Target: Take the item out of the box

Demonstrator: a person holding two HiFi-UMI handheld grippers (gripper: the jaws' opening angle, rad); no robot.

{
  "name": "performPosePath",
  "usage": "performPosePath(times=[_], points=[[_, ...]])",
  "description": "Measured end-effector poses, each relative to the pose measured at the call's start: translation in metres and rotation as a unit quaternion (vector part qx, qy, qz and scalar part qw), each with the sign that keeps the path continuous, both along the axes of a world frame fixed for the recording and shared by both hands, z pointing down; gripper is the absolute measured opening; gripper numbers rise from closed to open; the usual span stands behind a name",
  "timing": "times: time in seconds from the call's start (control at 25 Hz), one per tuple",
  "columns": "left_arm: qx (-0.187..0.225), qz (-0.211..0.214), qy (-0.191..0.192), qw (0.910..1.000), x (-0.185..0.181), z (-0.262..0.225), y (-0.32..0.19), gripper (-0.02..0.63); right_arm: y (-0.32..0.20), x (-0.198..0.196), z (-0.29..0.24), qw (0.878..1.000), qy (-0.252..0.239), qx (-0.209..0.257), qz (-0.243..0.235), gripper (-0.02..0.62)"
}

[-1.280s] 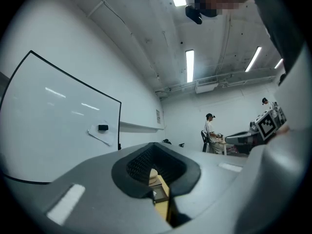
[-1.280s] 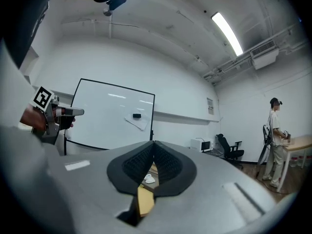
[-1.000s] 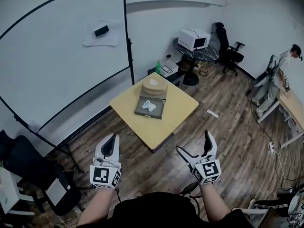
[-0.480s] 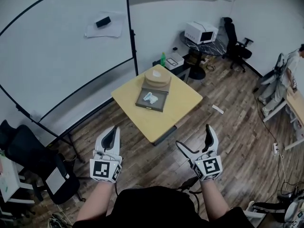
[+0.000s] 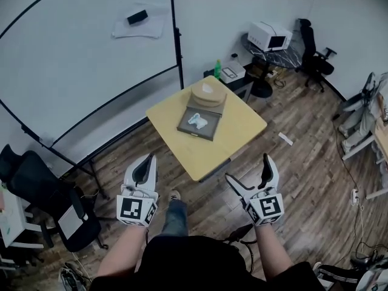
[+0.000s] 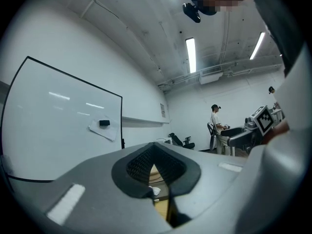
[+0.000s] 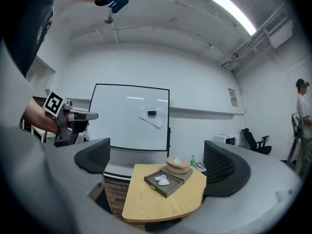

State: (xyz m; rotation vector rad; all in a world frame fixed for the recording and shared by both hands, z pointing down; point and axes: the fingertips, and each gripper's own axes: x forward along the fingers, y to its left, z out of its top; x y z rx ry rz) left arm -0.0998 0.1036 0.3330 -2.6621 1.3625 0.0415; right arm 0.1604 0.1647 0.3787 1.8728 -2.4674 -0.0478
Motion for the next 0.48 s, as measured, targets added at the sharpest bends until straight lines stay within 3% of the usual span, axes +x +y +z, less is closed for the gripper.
performPosePath(times=[0.48], points=[[-0.009, 0.034, 0.020, 0.9992, 0.015, 0.018, -0.178, 0.000, -0.151, -0.008, 0.009, 0.999, 0.040, -0.022, 0.017, 0.598]])
